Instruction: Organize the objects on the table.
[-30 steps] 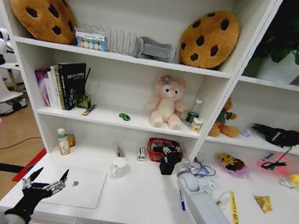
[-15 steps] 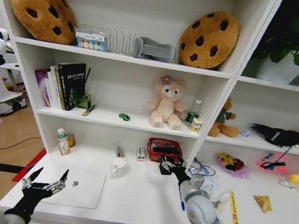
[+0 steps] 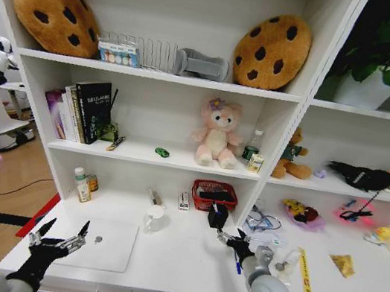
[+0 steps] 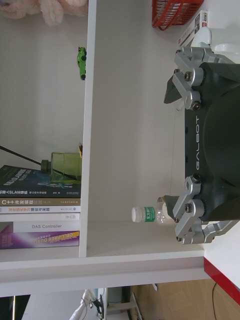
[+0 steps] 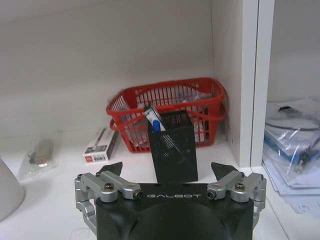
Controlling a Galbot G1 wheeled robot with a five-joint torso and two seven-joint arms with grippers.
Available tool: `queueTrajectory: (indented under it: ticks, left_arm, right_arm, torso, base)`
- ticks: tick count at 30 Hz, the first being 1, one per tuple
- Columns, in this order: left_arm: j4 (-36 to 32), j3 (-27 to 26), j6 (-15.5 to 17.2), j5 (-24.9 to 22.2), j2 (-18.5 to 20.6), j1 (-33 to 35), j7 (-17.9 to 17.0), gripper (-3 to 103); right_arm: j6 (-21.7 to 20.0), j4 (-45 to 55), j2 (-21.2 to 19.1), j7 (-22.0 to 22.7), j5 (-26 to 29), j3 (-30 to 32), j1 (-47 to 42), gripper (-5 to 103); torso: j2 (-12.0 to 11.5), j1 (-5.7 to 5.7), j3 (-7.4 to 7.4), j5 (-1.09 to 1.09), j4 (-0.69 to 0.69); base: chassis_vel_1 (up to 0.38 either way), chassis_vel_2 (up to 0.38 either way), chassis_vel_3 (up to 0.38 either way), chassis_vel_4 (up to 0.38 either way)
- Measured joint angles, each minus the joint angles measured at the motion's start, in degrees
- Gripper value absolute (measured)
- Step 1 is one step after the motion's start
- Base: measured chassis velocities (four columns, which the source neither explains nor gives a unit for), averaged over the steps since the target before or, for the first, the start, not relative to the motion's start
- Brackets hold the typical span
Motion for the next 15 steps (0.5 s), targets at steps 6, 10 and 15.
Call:
queueTrajectory:
  ticks: [6,10,15]
  left_arm:
    - [0.0,0.0,0.0,0.0,0.0,0.0,0.0,100]
    - [0.0,0.0,0.0,0.0,0.0,0.0,0.0,100]
    - [0.0,0.0,0.0,0.0,0.0,0.0,0.0,100]
  right_arm:
    - [-1.18,-2.64,-0.61,-0.08,0.51,1.22,-0.33,99]
    - [-0.4,-4.57,-0.91,-0.93,0.49,1.42,-0.26,99]
    - [-0.1,-7.21,-0.5,-1.43,1.38,0.57,1.12,97]
  torso:
    - [0.0,0.0,0.0,0.0,-0.02]
    - [0.0,0.0,0.0,0.0,-0.03]
    - [0.0,0.0,0.0,0.0,-0.01]
  base:
    - [0.0,0.0,0.0,0.0]
    - [0.0,0.0,0.0,0.0]
    - [0.0,0.0,0.0,0.0]
